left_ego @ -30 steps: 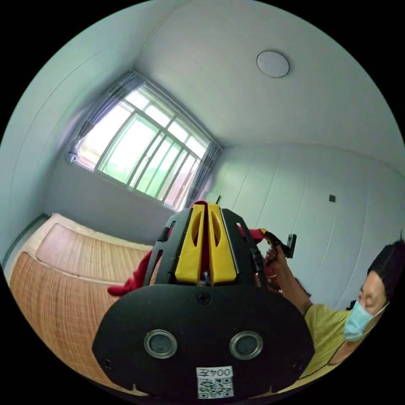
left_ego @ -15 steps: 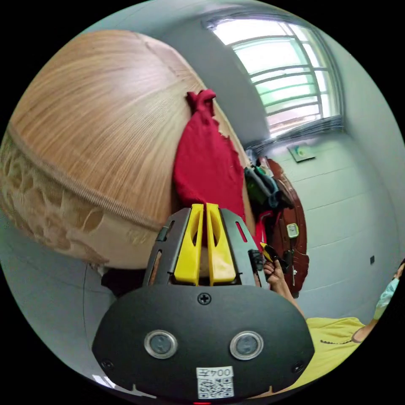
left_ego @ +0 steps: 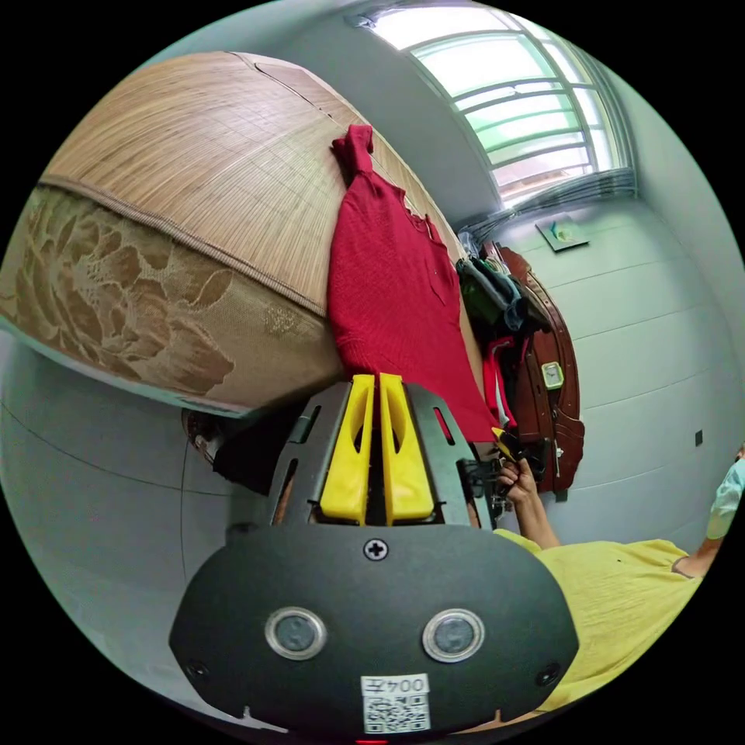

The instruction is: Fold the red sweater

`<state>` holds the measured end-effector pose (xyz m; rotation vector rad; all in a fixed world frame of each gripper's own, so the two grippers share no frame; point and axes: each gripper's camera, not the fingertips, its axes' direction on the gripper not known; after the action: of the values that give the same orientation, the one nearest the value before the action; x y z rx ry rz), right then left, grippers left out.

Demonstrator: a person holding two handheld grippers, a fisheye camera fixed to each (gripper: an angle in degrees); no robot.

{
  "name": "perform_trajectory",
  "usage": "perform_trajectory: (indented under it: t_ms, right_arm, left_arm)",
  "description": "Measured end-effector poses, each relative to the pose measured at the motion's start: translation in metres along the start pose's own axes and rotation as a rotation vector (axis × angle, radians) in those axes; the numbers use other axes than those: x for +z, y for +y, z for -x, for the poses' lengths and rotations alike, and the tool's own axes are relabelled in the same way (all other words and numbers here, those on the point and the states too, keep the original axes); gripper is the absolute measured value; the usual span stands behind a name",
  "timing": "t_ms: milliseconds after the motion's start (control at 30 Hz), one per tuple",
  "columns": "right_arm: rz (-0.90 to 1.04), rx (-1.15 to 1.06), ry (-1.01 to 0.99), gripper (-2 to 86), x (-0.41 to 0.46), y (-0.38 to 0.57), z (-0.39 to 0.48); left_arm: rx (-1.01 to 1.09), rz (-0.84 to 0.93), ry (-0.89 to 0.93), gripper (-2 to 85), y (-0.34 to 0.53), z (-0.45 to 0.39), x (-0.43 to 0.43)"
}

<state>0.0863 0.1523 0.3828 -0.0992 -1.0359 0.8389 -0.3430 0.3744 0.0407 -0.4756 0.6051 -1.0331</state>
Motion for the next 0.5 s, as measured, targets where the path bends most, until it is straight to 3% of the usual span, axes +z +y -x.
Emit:
perform_trajectory:
  t_ms: [267,500]
  right_arm:
    - [0.03,0.087,0.006,2.8,-0.013,0.032,-0.011]
    - [-0.051,-0.002,-0.018,3.0,-0.07,0.014,0.037]
  left_arm:
    - [0.061,0.056,-0.089,1.4,0.022,-0.041,-0.031]
    - [0.184,-0.053,-0.019,1.3,0.008,-0.127,-0.092]
